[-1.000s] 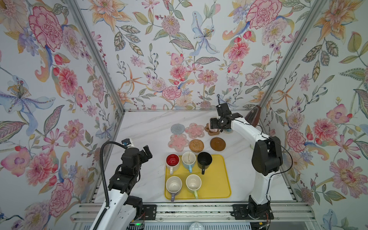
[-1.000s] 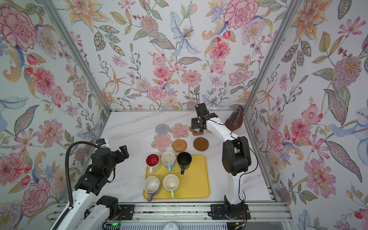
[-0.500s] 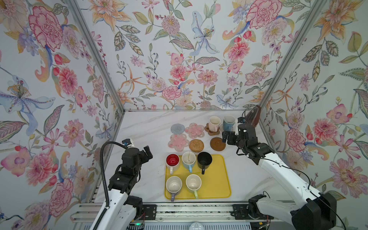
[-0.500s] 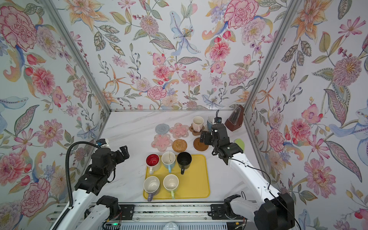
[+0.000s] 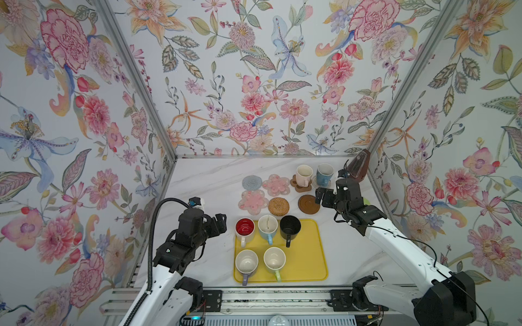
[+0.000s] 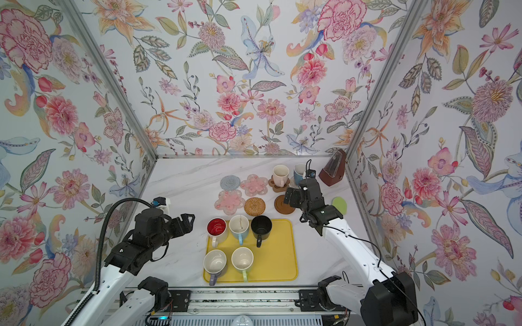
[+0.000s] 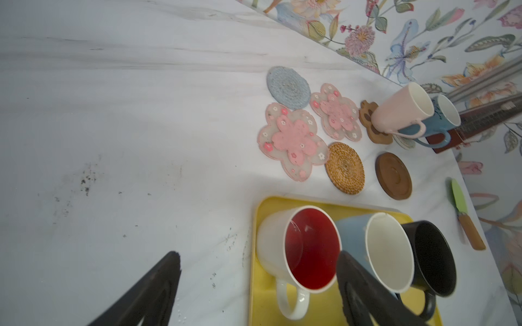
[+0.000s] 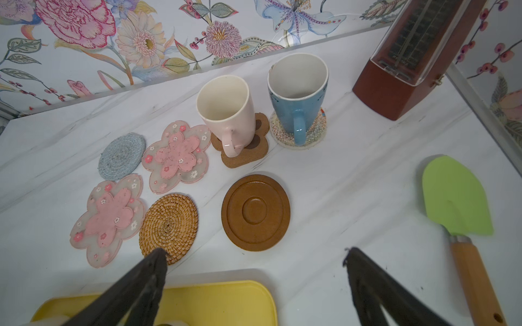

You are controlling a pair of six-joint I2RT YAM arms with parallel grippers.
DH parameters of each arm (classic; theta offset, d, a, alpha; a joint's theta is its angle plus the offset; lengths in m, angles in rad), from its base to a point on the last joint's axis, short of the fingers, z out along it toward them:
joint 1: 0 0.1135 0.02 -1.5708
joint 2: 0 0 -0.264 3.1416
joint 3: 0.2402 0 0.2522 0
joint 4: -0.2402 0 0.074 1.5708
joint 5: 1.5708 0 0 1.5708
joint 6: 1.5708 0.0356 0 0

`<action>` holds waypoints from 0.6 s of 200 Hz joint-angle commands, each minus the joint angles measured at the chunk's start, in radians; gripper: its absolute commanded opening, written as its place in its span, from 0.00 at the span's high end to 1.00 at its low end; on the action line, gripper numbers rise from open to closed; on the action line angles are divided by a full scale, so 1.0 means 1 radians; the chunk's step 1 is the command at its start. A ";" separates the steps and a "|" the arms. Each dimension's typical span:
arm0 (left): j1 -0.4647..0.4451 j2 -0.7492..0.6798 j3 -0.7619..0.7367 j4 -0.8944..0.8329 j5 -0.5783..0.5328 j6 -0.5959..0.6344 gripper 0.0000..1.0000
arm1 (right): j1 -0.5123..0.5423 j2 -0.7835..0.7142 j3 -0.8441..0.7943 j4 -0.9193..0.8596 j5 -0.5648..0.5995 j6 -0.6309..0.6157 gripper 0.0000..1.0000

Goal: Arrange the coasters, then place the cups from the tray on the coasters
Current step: 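Move the left gripper down to the purple mug on the tray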

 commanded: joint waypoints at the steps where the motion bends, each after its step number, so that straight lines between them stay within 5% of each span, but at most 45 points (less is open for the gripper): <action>1: -0.106 -0.050 0.045 -0.148 -0.016 -0.069 0.12 | 0.005 0.010 0.004 0.021 -0.001 0.023 0.01; 120: -0.647 -0.063 0.023 -0.282 -0.156 -0.341 0.17 | 0.008 0.012 -0.017 0.030 -0.012 0.070 0.01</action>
